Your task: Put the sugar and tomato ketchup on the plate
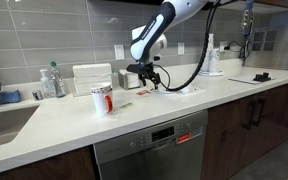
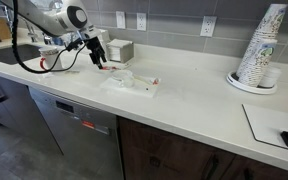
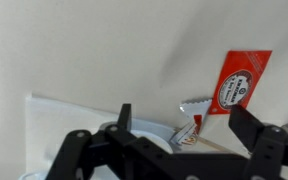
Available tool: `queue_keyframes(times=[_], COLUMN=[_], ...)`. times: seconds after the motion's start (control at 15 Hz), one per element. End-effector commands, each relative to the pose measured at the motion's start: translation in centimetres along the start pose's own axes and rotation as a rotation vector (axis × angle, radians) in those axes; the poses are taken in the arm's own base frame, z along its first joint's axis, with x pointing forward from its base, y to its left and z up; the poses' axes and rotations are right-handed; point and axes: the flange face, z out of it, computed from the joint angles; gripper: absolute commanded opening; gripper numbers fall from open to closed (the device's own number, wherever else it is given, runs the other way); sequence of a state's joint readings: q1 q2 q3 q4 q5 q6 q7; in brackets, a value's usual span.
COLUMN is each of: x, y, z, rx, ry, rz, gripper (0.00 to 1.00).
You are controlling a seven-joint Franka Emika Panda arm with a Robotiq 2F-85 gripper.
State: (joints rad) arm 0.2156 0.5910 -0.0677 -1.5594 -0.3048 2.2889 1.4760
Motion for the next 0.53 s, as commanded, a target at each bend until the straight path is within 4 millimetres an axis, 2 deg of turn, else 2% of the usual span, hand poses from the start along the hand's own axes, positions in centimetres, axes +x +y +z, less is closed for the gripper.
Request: queue_keyframes(times=[0.0,0.07,0.47], x=[0.0,0.1,1.7], y=[-0.1,-0.1,-1.9], z=[-0.1,-0.2,2.7], rx=[0.002,0.003,0.048], ry=[0.000,0.001,0.038], rz=[0.000,0.000,-0.005], gripper=[1.00,1.00,1.00])
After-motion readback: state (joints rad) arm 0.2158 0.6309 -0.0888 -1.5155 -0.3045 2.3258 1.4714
